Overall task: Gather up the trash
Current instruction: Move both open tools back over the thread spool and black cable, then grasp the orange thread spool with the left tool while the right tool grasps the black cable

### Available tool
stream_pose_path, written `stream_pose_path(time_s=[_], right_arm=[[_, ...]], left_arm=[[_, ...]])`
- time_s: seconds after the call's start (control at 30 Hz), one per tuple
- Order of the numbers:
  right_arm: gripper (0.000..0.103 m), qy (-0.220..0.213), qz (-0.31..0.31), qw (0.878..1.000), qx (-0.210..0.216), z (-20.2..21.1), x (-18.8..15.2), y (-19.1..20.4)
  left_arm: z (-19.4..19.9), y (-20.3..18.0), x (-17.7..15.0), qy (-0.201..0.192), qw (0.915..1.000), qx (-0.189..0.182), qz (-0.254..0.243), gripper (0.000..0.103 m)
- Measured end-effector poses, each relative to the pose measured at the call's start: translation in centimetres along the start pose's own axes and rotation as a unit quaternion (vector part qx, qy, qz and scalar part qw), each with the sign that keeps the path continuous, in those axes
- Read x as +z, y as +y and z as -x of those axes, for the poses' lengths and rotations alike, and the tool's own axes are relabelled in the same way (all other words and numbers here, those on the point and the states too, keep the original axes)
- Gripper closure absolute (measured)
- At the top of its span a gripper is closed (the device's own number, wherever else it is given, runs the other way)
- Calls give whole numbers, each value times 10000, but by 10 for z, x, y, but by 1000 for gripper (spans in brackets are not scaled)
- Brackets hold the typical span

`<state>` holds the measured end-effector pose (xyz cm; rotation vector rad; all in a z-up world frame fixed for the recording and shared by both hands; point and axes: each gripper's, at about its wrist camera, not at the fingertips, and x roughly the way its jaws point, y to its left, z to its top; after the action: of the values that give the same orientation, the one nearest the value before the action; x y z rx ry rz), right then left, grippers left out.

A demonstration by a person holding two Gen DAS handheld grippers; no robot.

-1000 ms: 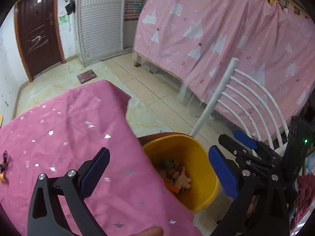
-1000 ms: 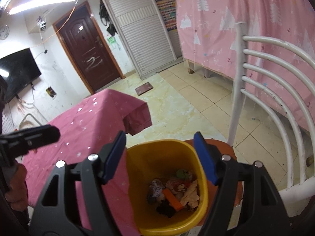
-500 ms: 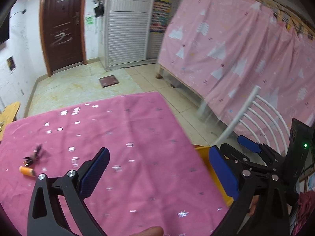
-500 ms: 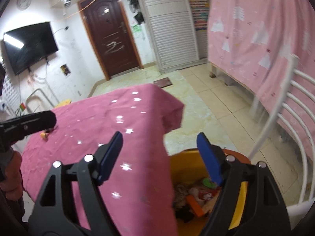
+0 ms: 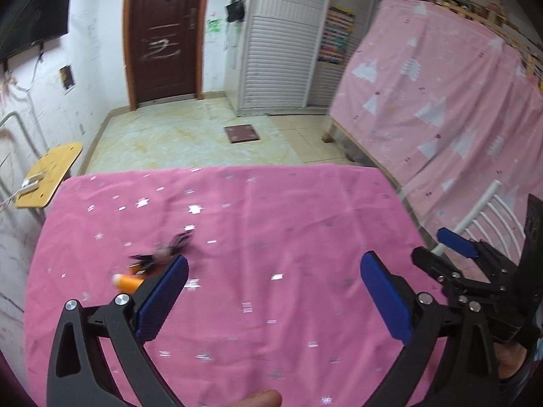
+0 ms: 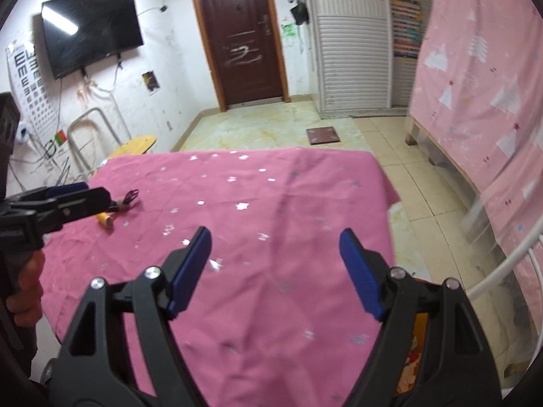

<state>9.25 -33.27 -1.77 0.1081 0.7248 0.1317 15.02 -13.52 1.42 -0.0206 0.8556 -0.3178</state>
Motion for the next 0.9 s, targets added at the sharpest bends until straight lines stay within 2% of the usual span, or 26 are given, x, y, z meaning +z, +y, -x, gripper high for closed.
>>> stream_pose_path(time_s=[0.23, 0.43, 0.7, 0.9], right_arm=[[26, 209, 360, 9990, 168, -26, 7, 48], [22, 323, 560, 9976, 249, -42, 11, 73], [22, 452, 698, 9962, 248, -59, 16, 95], [22, 496, 744, 9957, 248, -69, 21, 104]], left_arm=[[-1, 54, -10, 29, 9996, 165, 218, 9], [-4, 88, -16, 79, 9992, 215, 342, 9], [-26, 108, -23, 264, 9990, 173, 327, 9], [-37, 114, -27, 256, 9989, 220, 314, 10]])
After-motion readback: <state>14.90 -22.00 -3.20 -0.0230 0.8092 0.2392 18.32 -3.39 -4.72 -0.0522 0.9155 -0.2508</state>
